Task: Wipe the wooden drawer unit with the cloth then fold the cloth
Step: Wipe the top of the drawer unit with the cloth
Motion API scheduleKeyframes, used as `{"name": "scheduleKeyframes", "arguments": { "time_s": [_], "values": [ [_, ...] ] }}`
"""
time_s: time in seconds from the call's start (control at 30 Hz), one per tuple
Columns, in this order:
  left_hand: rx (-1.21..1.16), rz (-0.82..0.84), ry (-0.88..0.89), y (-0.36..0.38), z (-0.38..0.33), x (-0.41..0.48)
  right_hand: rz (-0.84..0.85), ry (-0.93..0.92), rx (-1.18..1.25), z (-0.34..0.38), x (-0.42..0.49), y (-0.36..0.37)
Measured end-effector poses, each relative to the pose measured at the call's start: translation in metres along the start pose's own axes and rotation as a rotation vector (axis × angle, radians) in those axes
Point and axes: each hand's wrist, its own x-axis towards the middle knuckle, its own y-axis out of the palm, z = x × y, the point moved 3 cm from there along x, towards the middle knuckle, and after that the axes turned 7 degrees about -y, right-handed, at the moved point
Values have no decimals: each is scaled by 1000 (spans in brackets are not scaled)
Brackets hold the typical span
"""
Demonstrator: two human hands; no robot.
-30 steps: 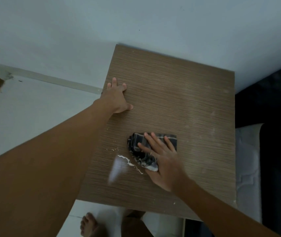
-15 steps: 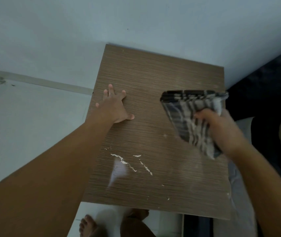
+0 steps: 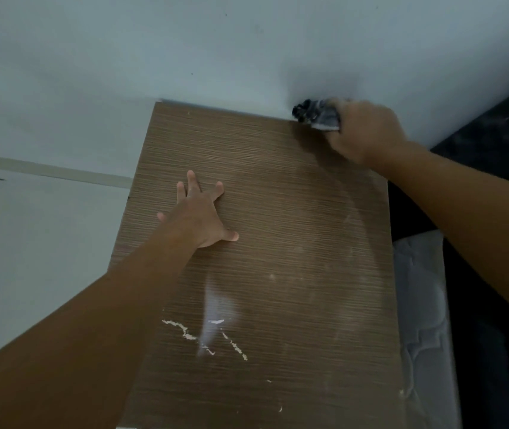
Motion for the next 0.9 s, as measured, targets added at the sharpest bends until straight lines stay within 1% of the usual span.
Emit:
{"name": "scheduleKeyframes", "arguments": {
  "time_s": [0.07, 0.1, 0.13, 0.17, 0.23, 0.3, 0.37, 0.47, 0.6, 0.73, 0.9],
  "values": [
    [-6, 3, -3, 1, -2, 0, 61, -4, -53, -1, 4, 22],
    [-10, 2, -3, 1, -2, 0, 98, 10, -34, -1, 2, 33],
    [-12, 1, -3, 1, -3, 1, 115, 30, 47, 1, -2, 42],
    [-12, 1, -2, 1, -3, 0, 109, 54, 176, 2, -7, 50],
    [-9, 5, -1, 2, -3, -1, 41, 94, 416, 6, -18, 64],
    [-11, 3, 3, 2, -2, -1, 8, 158, 490, 8, -25, 71],
    [-8, 3, 2, 2, -2, -3, 9, 188, 503, 11, -30, 72],
    [-9, 2, 3, 1, -2, -3, 15, 164, 519, 21, -46, 70],
    [-27, 11, 1, 1, -2, -3, 31, 97, 515, 46, -87, 73],
    [-39, 15, 2, 1, -2, -3, -36, -11, 501, 75, -126, 77],
    [-20, 0, 19, 2, -3, -3, 28, -46, 503, 115, -177, 86]
  ]
}}
